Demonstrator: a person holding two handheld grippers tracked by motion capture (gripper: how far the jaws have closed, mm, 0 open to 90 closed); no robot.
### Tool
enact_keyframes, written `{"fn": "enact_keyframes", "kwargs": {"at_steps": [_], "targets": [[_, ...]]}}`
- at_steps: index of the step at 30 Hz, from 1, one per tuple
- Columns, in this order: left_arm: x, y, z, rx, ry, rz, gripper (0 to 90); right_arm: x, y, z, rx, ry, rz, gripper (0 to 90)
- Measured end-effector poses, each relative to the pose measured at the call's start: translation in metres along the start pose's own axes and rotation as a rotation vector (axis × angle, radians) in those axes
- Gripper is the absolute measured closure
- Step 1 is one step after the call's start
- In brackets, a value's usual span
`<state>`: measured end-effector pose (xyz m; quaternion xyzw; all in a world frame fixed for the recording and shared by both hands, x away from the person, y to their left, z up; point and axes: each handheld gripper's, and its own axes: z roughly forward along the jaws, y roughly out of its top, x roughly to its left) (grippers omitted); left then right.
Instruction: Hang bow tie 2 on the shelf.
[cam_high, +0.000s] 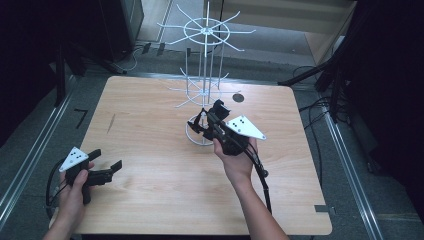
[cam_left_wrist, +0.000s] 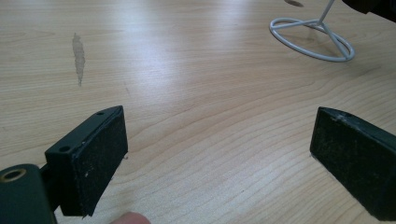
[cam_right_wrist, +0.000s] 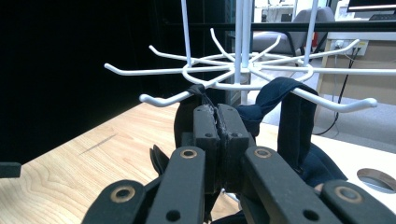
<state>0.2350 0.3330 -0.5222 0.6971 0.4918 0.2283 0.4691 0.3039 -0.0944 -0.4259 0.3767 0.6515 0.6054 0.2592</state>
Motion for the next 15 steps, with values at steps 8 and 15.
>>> {"fn": "enact_keyframes", "kwargs": {"at_steps": [8,15], "targets": [[0.000,0.000,0.000,-0.001,0.000,0.000,4.7,-0.002,-0.004,0.008,0.004,-0.012,0.013,89.5],[0.000,0.000,0.000,0.000,0.001,0.000,4.7,-0.002,-0.006,0.014,-0.003,-0.022,0.016,89.4]]}}
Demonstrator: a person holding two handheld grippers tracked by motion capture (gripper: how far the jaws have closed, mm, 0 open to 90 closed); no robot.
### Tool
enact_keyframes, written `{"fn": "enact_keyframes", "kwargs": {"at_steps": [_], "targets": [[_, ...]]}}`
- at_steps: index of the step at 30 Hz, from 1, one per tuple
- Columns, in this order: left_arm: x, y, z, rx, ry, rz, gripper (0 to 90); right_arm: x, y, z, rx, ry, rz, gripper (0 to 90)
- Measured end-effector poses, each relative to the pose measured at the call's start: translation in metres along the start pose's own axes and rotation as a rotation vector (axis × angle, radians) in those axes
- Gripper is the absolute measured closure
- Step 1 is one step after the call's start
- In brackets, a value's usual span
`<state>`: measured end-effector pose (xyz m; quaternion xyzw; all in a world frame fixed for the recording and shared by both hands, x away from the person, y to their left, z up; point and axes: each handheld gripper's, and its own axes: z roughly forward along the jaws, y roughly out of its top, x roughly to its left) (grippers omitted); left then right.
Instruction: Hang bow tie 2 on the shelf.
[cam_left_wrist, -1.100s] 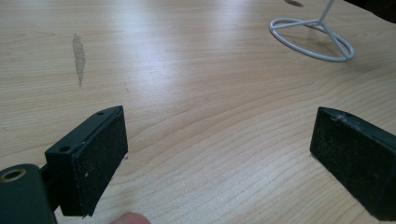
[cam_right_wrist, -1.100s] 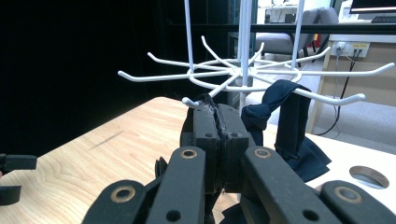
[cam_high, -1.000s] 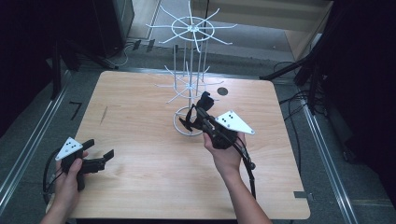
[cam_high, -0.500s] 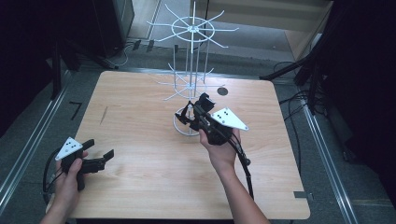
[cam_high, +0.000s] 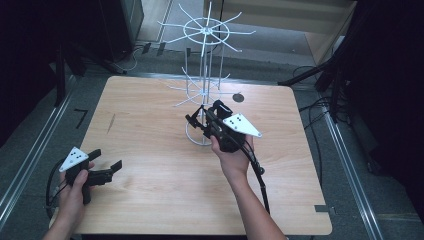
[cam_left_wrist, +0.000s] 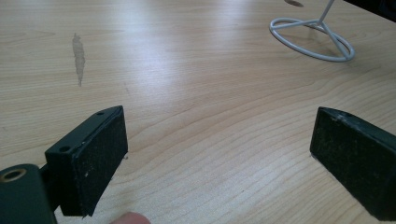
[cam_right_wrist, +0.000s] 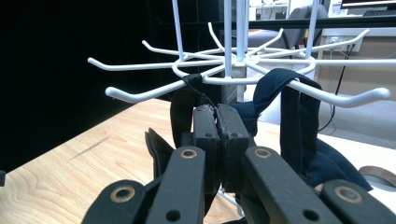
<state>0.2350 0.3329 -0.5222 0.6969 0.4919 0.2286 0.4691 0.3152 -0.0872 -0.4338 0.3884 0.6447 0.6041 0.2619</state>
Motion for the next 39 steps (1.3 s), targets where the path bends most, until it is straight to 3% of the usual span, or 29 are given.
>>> {"fn": "enact_keyframes", "kwargs": {"at_steps": [5,10,14,15,22,27,39], "targets": [[0.000,0.000,0.000,-0.001,-0.001,0.000,4.7,0.001,0.000,0.000,0.005,-0.004,-0.010,88.4],[0.000,0.000,0.000,-0.001,-0.002,0.001,4.7,0.001,-0.003,-0.004,0.017,-0.022,-0.054,82.9],[0.000,0.000,0.000,-0.002,0.000,0.000,4.7,-0.001,-0.008,-0.008,0.016,-0.019,-0.057,74.0],[0.000,0.000,0.000,-0.001,0.000,0.000,4.7,-0.002,-0.010,-0.010,0.031,-0.029,-0.048,66.2],[0.000,0.000,0.000,-0.002,0.000,0.000,4.7,-0.005,-0.013,-0.016,0.034,-0.030,-0.027,49.0],[0.000,0.000,0.000,-0.001,-0.001,0.001,4.7,-0.006,-0.013,-0.022,0.035,-0.023,-0.043,38.3],[0.000,0.000,0.000,0.001,-0.005,0.001,4.7,-0.012,-0.019,-0.035,0.048,-0.004,-0.040,29.4]]}}
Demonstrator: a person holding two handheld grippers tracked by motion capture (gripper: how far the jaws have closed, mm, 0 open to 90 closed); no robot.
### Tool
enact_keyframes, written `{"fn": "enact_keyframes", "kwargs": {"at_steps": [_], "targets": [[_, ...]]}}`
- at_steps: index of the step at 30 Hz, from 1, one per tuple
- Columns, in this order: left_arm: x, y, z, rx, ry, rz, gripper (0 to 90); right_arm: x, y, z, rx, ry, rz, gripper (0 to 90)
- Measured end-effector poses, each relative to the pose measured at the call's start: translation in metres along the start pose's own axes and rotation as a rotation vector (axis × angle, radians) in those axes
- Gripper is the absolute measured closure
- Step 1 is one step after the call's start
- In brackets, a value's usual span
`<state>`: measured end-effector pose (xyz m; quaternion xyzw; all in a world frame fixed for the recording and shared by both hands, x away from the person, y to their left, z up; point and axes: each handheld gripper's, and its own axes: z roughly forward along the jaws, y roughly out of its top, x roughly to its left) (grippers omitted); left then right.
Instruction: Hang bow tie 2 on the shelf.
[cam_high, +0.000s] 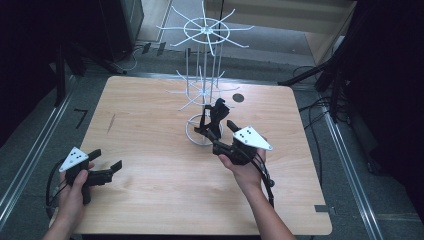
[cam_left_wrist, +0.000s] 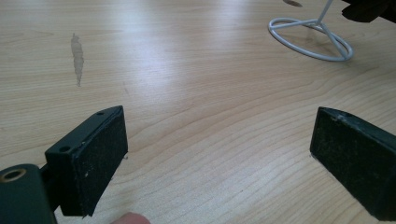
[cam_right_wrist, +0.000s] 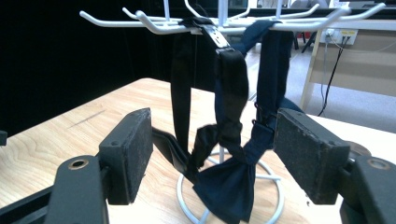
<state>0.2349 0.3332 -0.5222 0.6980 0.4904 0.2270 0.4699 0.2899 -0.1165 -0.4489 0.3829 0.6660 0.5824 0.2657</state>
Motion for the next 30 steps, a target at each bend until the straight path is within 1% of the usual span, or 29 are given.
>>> {"fn": "enact_keyframes", "kwargs": {"at_steps": [5,9,14,16,23,30], "targets": [[0.000,0.000,0.000,0.001,0.001,0.002,4.7,-0.005,-0.004,-0.006,0.015,-0.015,0.003,29.4],[0.000,0.000,0.000,0.004,0.007,0.003,4.7,-0.008,-0.007,-0.011,0.016,-0.021,0.008,29.5],[0.000,0.000,0.000,0.006,0.008,-0.002,4.7,-0.014,-0.013,-0.016,0.028,-0.036,0.007,29.4],[0.000,0.000,0.000,0.006,0.002,0.001,4.7,-0.017,-0.015,-0.019,0.034,-0.041,0.008,29.2],[0.000,0.000,0.000,0.008,0.004,0.003,4.7,-0.028,-0.024,-0.027,0.047,-0.071,0.023,29.3],[0.000,0.000,0.000,0.008,0.004,0.002,4.7,-0.038,-0.035,-0.035,0.075,-0.093,0.023,29.0]]}}
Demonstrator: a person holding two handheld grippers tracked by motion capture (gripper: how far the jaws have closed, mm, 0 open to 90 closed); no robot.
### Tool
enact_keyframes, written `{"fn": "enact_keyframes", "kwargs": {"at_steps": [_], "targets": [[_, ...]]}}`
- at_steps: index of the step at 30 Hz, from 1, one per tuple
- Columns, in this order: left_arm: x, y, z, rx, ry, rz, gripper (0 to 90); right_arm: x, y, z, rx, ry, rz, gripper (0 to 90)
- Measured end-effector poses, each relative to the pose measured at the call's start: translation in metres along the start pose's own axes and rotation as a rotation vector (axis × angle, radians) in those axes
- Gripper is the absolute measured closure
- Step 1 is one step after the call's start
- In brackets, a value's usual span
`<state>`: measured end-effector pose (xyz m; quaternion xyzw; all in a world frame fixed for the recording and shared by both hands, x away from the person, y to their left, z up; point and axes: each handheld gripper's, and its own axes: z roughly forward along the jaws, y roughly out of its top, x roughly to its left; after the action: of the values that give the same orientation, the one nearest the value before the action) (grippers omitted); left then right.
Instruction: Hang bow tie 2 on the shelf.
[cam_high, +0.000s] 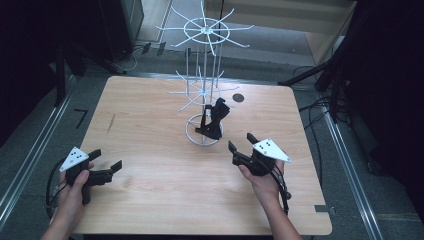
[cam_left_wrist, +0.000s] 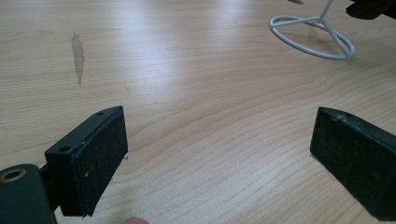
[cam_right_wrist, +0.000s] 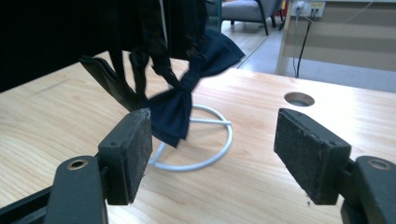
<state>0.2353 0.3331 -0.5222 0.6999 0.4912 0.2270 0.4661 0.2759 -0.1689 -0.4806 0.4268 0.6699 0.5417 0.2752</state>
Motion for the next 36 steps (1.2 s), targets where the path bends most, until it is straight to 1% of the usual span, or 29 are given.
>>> {"fn": "enact_keyframes", "kwargs": {"at_steps": [4,8,10,16,19,28,31,36], "targets": [[0.000,0.000,0.000,0.002,-0.001,-0.001,4.7,-0.008,-0.006,-0.005,0.016,-0.007,-0.008,28.5],[0.000,0.000,0.000,0.003,-0.004,-0.002,4.7,-0.016,-0.012,-0.011,0.011,-0.014,0.003,28.5],[0.000,0.000,0.000,0.004,-0.003,0.000,4.7,-0.021,-0.015,-0.015,0.011,-0.018,-0.006,28.2],[0.000,0.000,0.001,0.002,0.006,0.000,4.7,-0.040,-0.027,-0.025,0.035,-0.051,0.006,28.2],[0.000,0.000,0.001,0.002,0.007,0.001,4.6,-0.046,-0.031,-0.030,0.048,-0.062,0.005,28.2],[0.000,0.000,0.001,0.004,0.004,-0.003,4.7,-0.060,-0.040,-0.043,0.069,-0.080,0.012,28.1],[0.000,0.000,0.001,0.004,0.011,-0.004,4.6,-0.063,-0.043,-0.045,0.076,-0.084,0.005,28.2],[0.000,0.001,0.001,0.002,0.018,-0.004,4.6,-0.069,-0.048,-0.051,0.090,-0.095,0.006,28.1]]}}
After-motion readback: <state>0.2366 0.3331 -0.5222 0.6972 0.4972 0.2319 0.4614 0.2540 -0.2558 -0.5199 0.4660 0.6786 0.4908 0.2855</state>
